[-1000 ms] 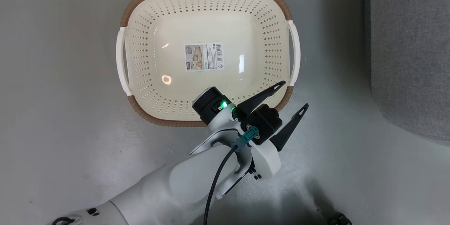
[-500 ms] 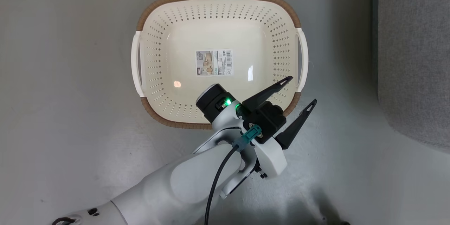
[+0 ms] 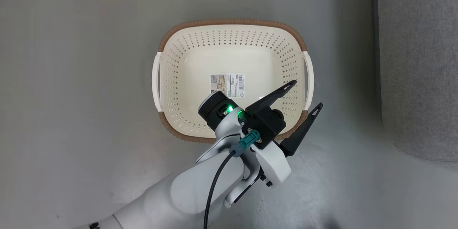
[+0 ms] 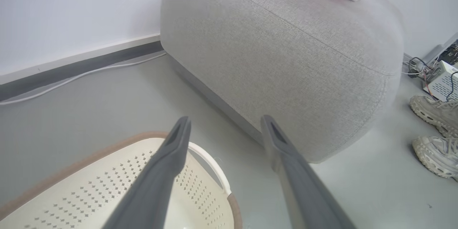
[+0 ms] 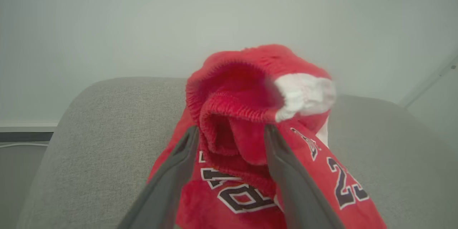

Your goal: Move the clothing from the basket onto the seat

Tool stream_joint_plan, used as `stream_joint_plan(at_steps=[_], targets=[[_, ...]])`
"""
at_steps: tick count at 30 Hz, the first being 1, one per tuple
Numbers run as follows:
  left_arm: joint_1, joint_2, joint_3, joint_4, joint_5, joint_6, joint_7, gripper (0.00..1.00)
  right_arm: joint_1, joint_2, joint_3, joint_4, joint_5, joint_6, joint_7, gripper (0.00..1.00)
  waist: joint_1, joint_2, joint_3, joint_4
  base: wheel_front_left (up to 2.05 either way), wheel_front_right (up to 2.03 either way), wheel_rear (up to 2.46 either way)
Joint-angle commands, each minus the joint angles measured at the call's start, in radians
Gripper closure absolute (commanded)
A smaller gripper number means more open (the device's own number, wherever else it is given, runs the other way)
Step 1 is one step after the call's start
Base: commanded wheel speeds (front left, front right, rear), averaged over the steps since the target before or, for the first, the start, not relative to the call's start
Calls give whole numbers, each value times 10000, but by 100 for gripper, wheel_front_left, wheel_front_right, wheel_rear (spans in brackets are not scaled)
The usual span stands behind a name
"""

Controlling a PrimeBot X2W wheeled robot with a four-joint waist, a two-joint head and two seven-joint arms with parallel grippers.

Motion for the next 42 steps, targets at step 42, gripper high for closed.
stream_joint_plan(at_steps=[42], targets=[[6657,212,8967,-826,3286,-855,-61,0,6909,3661,248,-5133,-471,12,-55,0,0,0,-5988,191,0,0,0]])
